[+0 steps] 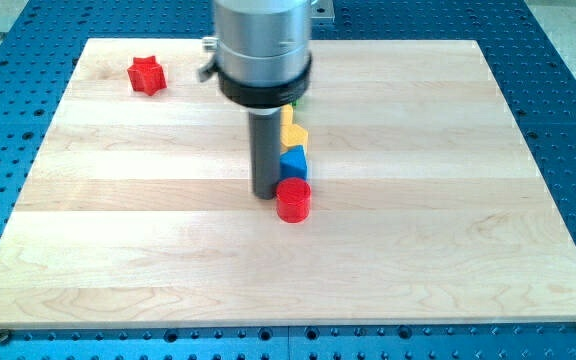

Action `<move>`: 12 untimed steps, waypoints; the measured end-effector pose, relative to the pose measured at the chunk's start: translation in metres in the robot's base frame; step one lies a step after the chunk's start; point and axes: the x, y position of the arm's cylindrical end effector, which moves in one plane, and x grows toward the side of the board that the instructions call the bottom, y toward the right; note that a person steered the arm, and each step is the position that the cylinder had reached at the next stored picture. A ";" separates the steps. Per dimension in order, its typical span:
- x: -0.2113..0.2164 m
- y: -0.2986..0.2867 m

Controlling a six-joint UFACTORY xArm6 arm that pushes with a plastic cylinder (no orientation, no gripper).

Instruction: Place the red blocks in the vertical line of blocks

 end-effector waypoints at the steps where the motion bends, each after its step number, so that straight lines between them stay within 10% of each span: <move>1: 0.092 0.026; 2: 0.084 0.039; 4: -0.007 -0.221; 6: -0.200 -0.233; 7: -0.225 -0.188; 10: -0.089 -0.091; 11: -0.144 -0.082; 12: -0.110 -0.045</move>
